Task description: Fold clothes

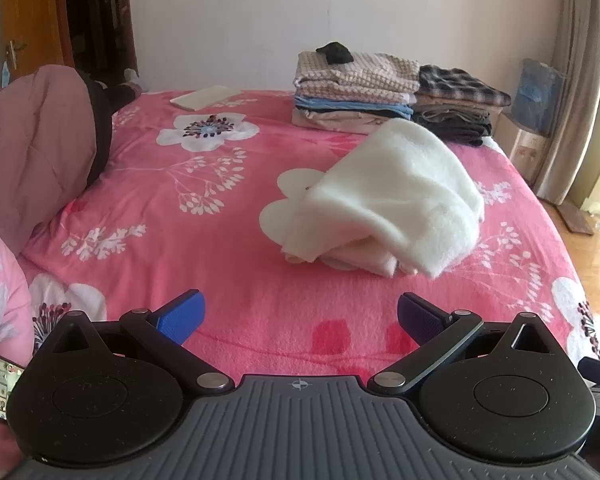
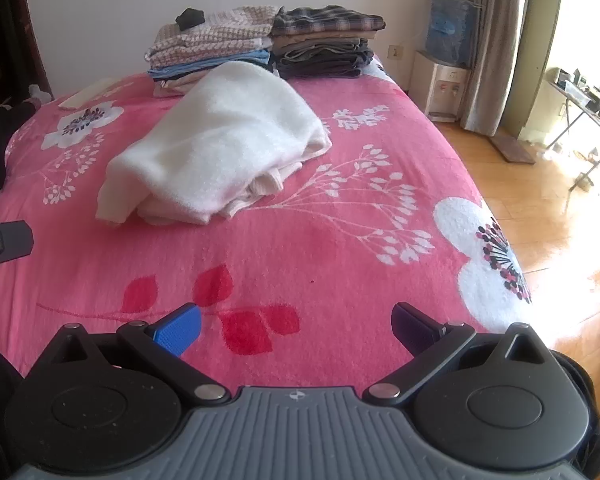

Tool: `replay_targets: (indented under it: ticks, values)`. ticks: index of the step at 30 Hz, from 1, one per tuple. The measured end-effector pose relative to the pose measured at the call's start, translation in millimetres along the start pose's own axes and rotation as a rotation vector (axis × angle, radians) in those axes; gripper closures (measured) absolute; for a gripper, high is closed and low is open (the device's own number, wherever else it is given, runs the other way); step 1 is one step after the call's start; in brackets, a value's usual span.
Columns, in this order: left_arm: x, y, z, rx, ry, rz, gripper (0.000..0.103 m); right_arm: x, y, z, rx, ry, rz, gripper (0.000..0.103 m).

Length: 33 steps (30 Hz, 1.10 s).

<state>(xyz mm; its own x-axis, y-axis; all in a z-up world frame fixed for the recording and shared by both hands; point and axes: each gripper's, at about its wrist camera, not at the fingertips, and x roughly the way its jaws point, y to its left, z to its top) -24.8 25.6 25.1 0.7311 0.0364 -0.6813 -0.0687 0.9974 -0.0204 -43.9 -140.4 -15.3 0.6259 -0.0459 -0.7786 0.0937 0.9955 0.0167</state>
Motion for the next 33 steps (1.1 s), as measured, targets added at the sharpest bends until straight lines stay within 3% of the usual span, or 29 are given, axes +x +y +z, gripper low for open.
replay_targets:
  ticks: [33]
  values:
    - [7.6, -6.2, -0.1, 0.010, -0.004, 0.001, 0.000, 8.1, -3.4, -0.9, 0.006, 0.029, -0.006, 0.000]
